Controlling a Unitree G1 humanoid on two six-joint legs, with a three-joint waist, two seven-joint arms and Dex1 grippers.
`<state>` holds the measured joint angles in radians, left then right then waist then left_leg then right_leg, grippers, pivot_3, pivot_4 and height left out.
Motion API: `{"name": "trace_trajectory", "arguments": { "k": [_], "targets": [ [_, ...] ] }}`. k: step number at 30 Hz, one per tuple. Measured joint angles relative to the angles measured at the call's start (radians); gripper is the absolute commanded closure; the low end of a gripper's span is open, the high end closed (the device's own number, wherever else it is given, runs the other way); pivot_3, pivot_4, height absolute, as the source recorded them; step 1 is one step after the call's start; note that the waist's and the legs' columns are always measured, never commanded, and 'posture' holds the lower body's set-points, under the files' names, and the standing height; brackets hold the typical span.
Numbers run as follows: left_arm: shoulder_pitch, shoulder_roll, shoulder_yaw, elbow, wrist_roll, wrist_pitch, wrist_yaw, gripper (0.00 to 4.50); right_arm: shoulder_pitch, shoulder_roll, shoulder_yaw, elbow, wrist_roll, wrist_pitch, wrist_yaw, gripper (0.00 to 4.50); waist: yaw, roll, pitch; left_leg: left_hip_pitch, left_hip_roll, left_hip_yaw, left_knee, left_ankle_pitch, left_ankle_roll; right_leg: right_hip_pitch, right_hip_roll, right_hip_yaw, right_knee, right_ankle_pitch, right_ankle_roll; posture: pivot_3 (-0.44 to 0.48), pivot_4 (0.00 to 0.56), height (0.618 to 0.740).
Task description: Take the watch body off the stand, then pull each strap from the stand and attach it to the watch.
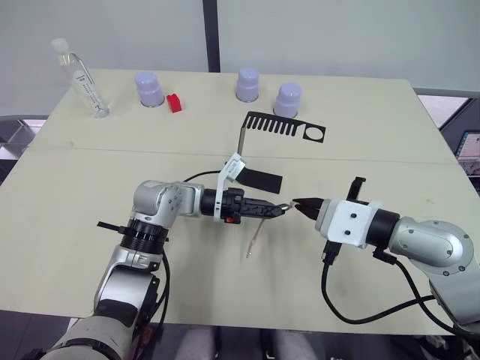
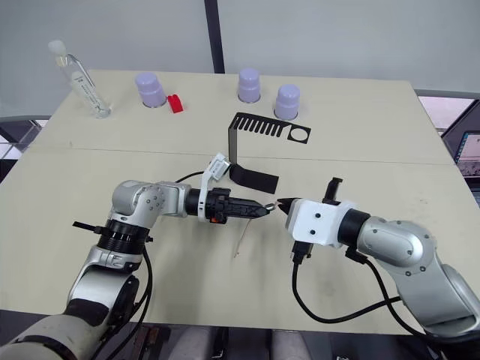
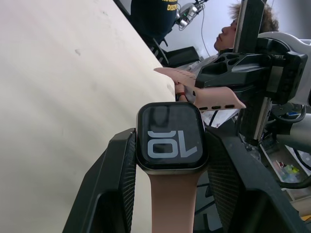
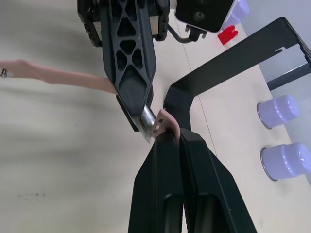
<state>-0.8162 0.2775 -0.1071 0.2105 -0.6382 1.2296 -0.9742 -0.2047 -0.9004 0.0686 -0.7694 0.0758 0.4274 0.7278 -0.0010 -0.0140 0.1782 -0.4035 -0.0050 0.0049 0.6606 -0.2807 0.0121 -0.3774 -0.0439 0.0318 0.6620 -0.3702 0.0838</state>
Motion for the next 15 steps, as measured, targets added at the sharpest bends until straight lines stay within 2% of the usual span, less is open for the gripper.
{"name": "trace_trajectory", "arguments": {
  "k": [15],
  "targets": [
    [0.000,-0.009,0.015,0.001,0.000,0.002,0.024,2.91,0.023,-0.001,-0.021,-0.001,-0.014,0.014,0.003,4.50,0.000,0.000,0.000,0.000,0.000,0.000,0.000,0.000,0.000,0.000,0.000,0.000,0.000,0.000,0.000,0.000,0.150,0.740]
  ]
}}
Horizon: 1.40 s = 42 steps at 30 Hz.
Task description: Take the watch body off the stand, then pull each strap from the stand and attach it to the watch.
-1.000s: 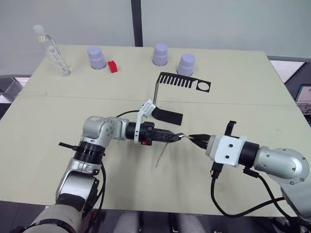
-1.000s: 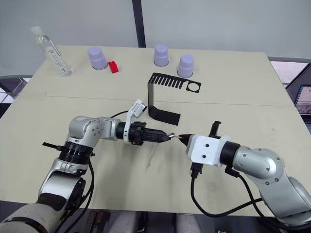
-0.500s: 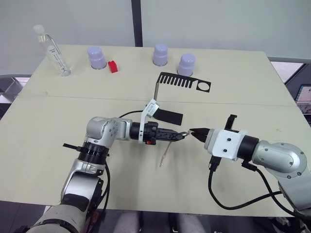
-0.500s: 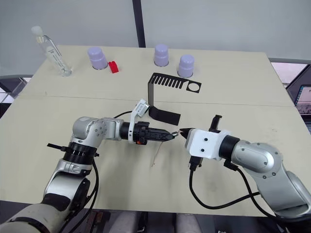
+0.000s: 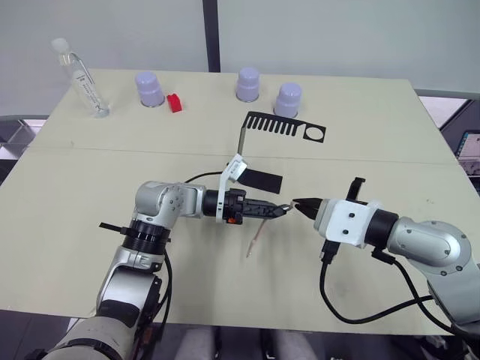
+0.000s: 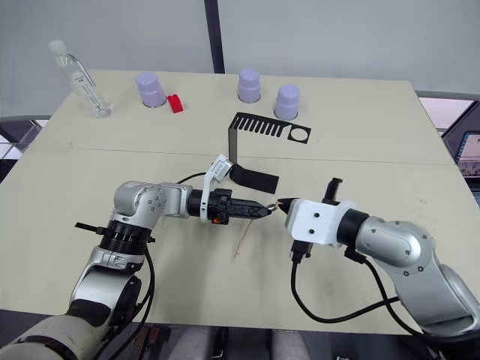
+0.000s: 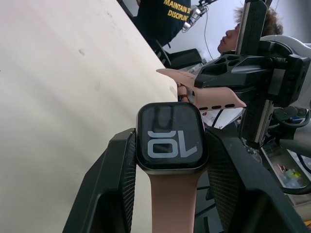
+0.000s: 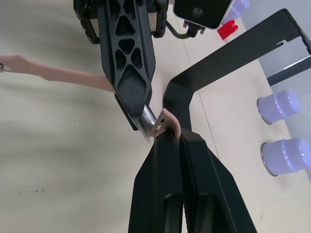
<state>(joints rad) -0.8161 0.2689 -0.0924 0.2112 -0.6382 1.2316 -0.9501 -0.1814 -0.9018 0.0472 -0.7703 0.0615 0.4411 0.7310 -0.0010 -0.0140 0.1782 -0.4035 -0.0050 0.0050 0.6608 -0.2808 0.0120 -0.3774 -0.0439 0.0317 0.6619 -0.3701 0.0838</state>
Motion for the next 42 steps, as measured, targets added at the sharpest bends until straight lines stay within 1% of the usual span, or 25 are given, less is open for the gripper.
{"name": "trace_trajectory", "arguments": {
  "k": [12,27,42],
  "targets": [
    [0.000,-0.002,0.009,-0.001,0.000,-0.022,-0.008,2.91,0.010,-0.008,-0.014,-0.004,0.010,0.018,0.040,4.50,0.000,0.000,0.000,0.000,0.000,0.000,0.000,0.000,0.000,0.000,0.000,0.000,0.000,0.000,0.000,0.000,0.150,0.740],
    [0.000,-0.002,0.005,-0.004,0.000,-0.022,-0.003,2.91,-0.003,-0.004,0.014,-0.004,-0.003,0.026,0.043,4.50,0.000,0.000,0.000,0.000,0.000,0.000,0.000,0.000,0.000,0.000,0.000,0.000,0.000,0.000,0.000,0.000,0.150,0.740],
    [0.024,0.003,0.004,-0.043,0.000,-0.021,-0.001,2.91,-0.010,0.009,0.026,-0.004,-0.023,0.028,0.043,4.50,0.000,0.000,0.000,0.000,0.000,0.000,0.000,0.000,0.000,0.000,0.000,0.000,0.000,0.000,0.000,0.000,0.150,0.740]
  ]
}}
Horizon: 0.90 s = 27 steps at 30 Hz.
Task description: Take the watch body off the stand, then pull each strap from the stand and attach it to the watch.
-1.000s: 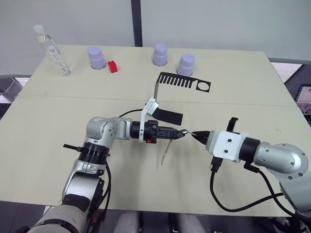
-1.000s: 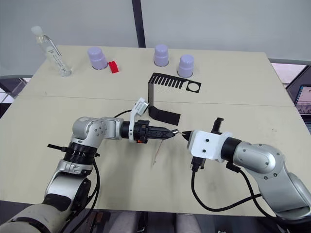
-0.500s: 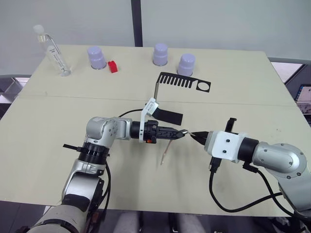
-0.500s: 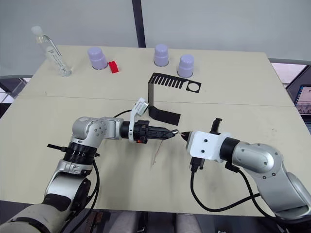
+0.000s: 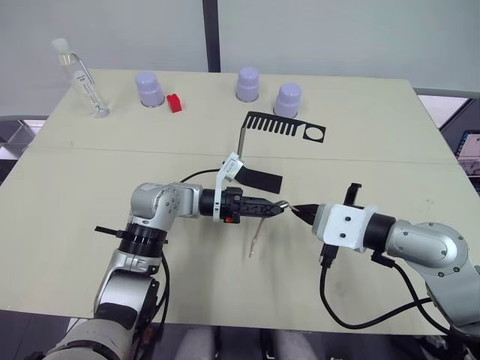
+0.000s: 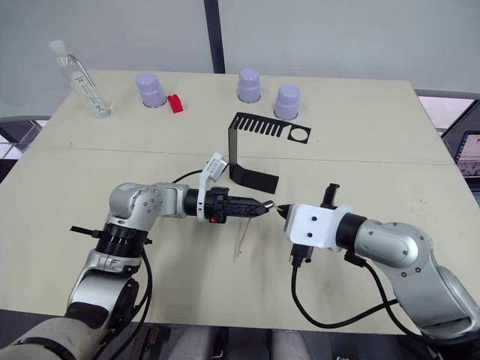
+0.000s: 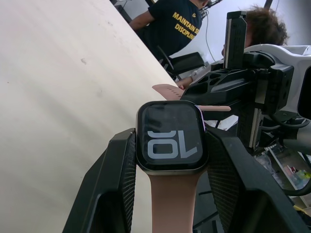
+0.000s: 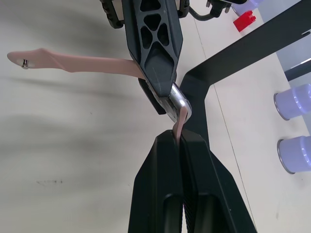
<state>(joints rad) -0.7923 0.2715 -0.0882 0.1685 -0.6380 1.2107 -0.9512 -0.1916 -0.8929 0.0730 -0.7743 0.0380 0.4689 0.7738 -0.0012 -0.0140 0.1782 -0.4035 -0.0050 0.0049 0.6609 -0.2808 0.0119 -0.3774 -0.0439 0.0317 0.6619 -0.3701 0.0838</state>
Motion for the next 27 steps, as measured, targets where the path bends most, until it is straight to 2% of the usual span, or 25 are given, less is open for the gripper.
{"name": "trace_trajectory", "arguments": {
  "k": [27],
  "targets": [
    [0.012,-0.006,-0.038,-0.038,0.013,-0.033,0.015,2.91,-0.020,0.000,0.005,0.012,-0.023,0.039,0.020,4.50,0.000,0.000,0.000,0.000,0.000,0.000,0.000,0.000,0.000,0.000,0.000,0.000,0.000,0.000,0.000,0.000,0.150,0.740]
  ]
}}
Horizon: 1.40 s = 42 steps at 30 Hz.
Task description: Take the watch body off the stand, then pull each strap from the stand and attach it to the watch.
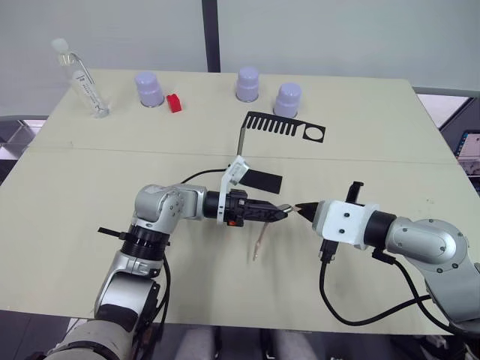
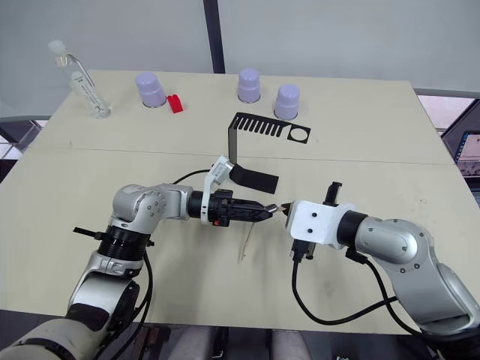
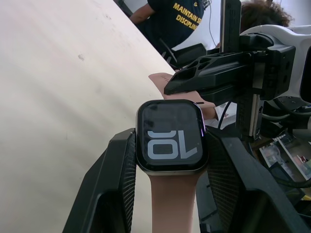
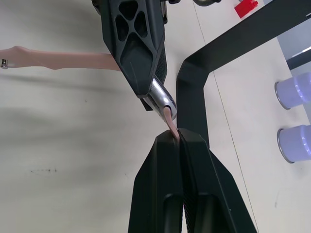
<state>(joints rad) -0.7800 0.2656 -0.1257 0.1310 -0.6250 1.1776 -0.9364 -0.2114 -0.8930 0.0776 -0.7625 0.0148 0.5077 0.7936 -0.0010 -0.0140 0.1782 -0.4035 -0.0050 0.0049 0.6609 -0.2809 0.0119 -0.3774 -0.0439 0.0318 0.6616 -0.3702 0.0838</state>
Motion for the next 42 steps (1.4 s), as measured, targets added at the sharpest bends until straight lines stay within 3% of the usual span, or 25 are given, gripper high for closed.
{"name": "trace_trajectory", "arguments": {
  "k": [42],
  "targets": [
    [-0.001,-0.024,0.010,0.000,0.000,0.001,0.021,2.91,-0.008,0.014,0.000,0.018,-0.003,0.026,0.000,4.50,0.000,0.000,0.000,0.000,0.000,0.000,0.000,0.000,0.000,0.000,0.000,0.000,0.000,0.000,0.000,0.000,0.150,0.740]
  ]
}}
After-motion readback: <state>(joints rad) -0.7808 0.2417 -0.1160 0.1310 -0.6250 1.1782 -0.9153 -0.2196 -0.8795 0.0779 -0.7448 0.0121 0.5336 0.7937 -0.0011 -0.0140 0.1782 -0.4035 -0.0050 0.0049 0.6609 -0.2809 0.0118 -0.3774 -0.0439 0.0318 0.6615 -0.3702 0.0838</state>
